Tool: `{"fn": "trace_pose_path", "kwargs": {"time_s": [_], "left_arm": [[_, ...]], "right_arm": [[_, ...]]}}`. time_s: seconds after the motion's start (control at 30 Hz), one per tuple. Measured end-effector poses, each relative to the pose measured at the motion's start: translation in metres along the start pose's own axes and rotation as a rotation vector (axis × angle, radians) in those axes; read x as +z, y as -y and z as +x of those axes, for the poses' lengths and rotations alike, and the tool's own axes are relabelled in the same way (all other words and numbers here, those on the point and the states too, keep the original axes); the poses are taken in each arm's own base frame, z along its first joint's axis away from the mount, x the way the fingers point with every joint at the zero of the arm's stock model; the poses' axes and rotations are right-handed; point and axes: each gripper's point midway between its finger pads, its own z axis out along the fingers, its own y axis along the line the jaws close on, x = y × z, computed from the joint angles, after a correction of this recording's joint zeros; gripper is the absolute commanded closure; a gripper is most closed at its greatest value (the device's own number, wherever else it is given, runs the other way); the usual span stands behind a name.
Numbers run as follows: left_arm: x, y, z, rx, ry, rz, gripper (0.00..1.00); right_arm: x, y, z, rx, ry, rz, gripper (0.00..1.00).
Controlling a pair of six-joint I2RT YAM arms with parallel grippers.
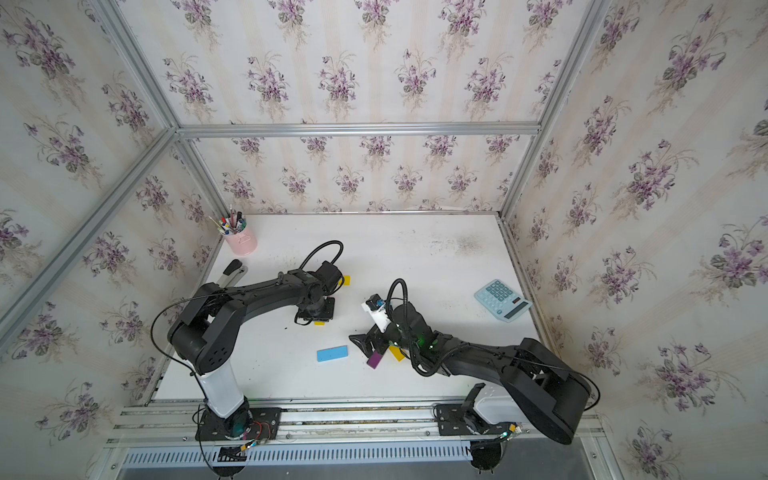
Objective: Assemble the letter t with building blocks
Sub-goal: Assemble the building block at the center of the board.
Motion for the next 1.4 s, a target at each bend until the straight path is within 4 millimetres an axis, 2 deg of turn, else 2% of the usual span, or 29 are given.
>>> {"fn": "trace_pose_path", "kwargs": {"time_s": [0.63,1.4], "left_arm": [[0.0019,0.0015,-0.0034,0.001,-0.001,-0.004,0.60],[0.0019,0.0017,-0.0038,0.000,0.000,-0.003,0.60]], "right_arm": [[0.0002,-0.0001,0.0011,0.004,-0.004,-0.011,0.00],[0.0007,-0.0010,0.0022,0.005,-0.009,-0.017,0.00]]}}
